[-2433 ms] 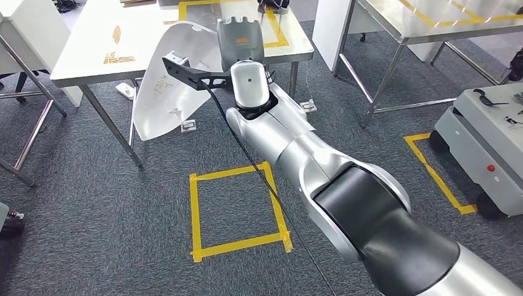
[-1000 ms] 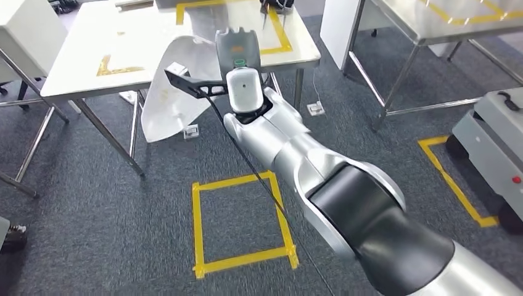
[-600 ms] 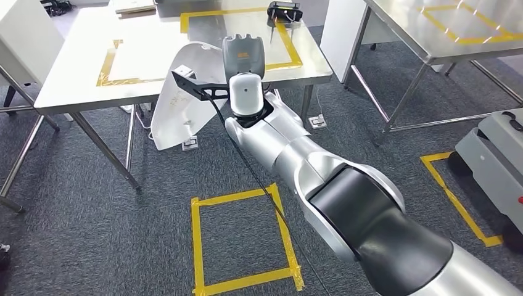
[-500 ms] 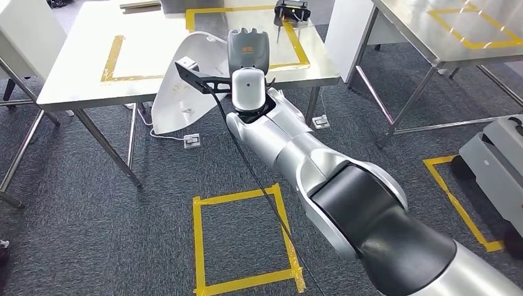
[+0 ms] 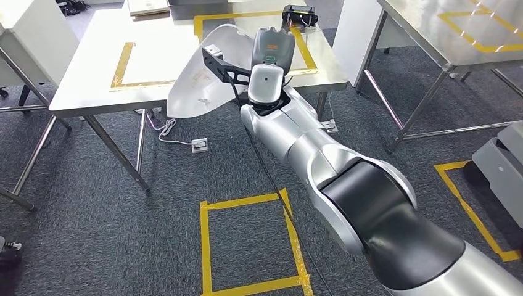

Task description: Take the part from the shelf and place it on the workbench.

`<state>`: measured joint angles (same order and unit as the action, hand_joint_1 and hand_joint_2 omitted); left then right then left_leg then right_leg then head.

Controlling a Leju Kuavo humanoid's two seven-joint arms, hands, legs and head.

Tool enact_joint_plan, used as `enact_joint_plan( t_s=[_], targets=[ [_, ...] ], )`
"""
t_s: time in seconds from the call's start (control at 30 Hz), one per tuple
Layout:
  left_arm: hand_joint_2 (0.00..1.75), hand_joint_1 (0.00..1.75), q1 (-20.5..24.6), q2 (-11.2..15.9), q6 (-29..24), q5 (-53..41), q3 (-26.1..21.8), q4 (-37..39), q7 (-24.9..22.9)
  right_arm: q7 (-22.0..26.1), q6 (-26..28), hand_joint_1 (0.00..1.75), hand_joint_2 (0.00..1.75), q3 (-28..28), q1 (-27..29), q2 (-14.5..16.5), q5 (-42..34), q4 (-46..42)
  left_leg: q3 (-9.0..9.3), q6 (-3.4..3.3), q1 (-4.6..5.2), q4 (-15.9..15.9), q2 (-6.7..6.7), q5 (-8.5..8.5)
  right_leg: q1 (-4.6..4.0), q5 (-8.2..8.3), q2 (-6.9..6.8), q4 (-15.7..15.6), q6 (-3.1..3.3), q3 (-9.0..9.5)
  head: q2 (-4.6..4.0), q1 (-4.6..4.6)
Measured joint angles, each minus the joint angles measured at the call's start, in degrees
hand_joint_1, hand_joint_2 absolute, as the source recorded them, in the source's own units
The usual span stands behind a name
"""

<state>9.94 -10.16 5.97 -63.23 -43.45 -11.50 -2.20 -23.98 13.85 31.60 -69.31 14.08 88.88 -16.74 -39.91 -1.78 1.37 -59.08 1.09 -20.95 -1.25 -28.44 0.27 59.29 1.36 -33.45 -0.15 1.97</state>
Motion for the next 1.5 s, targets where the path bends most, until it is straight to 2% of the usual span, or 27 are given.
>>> enact_joint_plan(
  t_s=[0.53,0.77,0.87,0.93,1.03,1.07,1.1,1.13,1.2,1.27,1.3,1.33,1.4,1.47,1.5],
  targets=[
    [1.75,0.00,-0.06,-0.10,0.00,0.26,-0.02,0.00,0.36,-0.22,-0.03,1.75,1.75,-3.57,-0.01,-3.83,0.44,0.00,0.07,0.02,0.04,0.05,0.05,-0.03,0.05,-0.04,-0.02,0.00,0.06,0.10,0.00,0.01],
    [1.75,0.00,-0.45,0.21,0.00,0.69,-0.07,-0.02,0.80,0.08,-0.23,1.75,1.75,-3.84,0.46,-4.23,1.06,0.01,0.11,-0.55,0.41,-0.02,0.01,-0.50,0.40,-0.17,0.01,-0.12,-0.51,0.43,0.00,-0.01],
    [1.75,0.00,-0.54,0.29,0.00,0.93,-0.08,-0.02,0.80,0.10,-0.31,1.75,1.75,-3.83,1.13,-3.79,1.09,0.02,0.75,-1.26,0.28,0.58,0.14,-1.49,0.43,0.03,0.00,0.74,-1.08,0.84,0.00,0.01],
    [1.75,0.00,-0.64,0.32,0.00,1.06,-0.10,-0.01,0.80,0.09,-0.30,1.75,1.75,-3.82,1.34,-3.49,1.13,0.02,1.88,-1.67,0.09,0.82,0.20,-2.37,0.58,-1.20,-0.03,3.80,-1.70,-0.68,0.00,0.09],
    [1.75,0.00,-0.77,0.33,0.00,1.11,-0.11,0.01,0.78,0.10,-0.30,1.75,1.75,-3.79,1.49,-3.20,1.16,0.16,3.24,-1.82,0.03,0.69,0.13,-3.27,1.09,-4.45,-0.07,13.33,-2.38,-6.75,0.00,0.16],
    [1.75,0.00,-0.89,0.33,0.00,1.11,-0.12,0.02,0.76,0.10,-0.31,1.75,1.75,-3.78,1.69,-3.19,1.15,0.27,3.69,-1.76,-0.02,0.59,0.13,-3.70,1.26,-4.69,-0.08,15.43,-2.44,-8.54,0.00,0.17],
    [1.75,0.00,-1.05,0.33,0.00,1.12,-0.13,0.03,0.75,0.11,-0.31,1.75,1.75,-3.78,1.92,-3.19,1.14,0.37,4.25,-1.59,-0.09,0.44,0.14,-4.19,1.41,-4.10,-0.08,15.62,-2.49,-9.47,0.00,0.19],
    [1.75,0.00,-1.21,0.33,0.00,1.12,-0.14,0.03,0.74,0.10,-0.32,1.75,1.75,-3.78,2.12,-3.19,1.14,0.44,4.89,-1.35,-0.17,0.26,0.16,-4.72,1.54,-2.72,-0.09,13.77,-2.48,-9.38,0.00,0.19],
    [1.75,0.00,-1.43,0.33,0.00,1.08,-0.15,0.04,0.77,0.09,-0.32,1.75,1.75,-3.78,2.32,-3.22,1.15,0.51,6.22,-0.73,-0.22,-0.14,0.15,-5.96,1.68,2.03,-0.22,6.18,-2.35,-7.32,0.00,0.20],
    [1.75,0.00,-1.47,0.34,0.00,1.02,-0.15,0.03,0.80,0.09,-0.35,1.75,1.75,-3.78,2.36,-3.24,1.16,0.60,7.04,-0.02,-0.17,-0.11,0.10,-7.14,1.51,4.64,-0.38,0.86,-1.81,-5.55,0.00,0.16],
    [1.75,0.00,-1.46,0.36,0.00,1.01,-0.15,0.03,0.80,0.09,-0.37,1.75,1.75,-3.78,2.38,-3.25,1.15,0.64,7.43,0.40,-0.16,-0.28,0.07,-7.40,1.41,4.84,-0.39,-0.17,-1.43,-5.09,0.00,0.16],
    [1.75,0.00,-1.44,0.37,0.00,0.99,-0.15,0.02,0.80,0.09,-0.38,1.75,1.75,-3.78,2.37,-3.23,1.14,0.65,7.64,0.79,-0.20,-0.47,0.06,-7.44,1.40,4.29,-0.31,-0.29,-0.98,-4.51,0.00,0.14],
    [1.75,0.00,-1.42,0.47,0.00,0.89,-0.16,-0.04,0.79,0.08,-0.33,1.75,1.75,-3.78,2.28,-3.21,1.14,0.64,6.69,1.61,-0.26,-3.47,-0.08,-6.19,1.62,3.71,-0.23,-0.67,-0.17,-2.85,0.00,0.08],
    [1.75,0.00,-1.31,0.51,0.00,0.67,-0.16,-0.08,0.78,0.06,-0.25,1.75,1.75,-3.78,2.21,-3.19,1.15,0.64,2.94,2.44,-0.52,-9.24,-0.30,-4.70,1.79,2.39,-0.22,-0.93,0.39,-0.79,0.00,-0.14],
    [1.75,0.00,-1.28,0.48,0.00,0.57,-0.16,-0.07,0.73,0.04,-0.22,1.75,1.75,-3.78,2.25,-3.19,1.16,0.64,0.47,2.84,-0.74,-12.32,-0.41,-5.19,1.82,1.48,-0.21,-1.02,0.54,0.31,0.00,-0.28]
  ],
)
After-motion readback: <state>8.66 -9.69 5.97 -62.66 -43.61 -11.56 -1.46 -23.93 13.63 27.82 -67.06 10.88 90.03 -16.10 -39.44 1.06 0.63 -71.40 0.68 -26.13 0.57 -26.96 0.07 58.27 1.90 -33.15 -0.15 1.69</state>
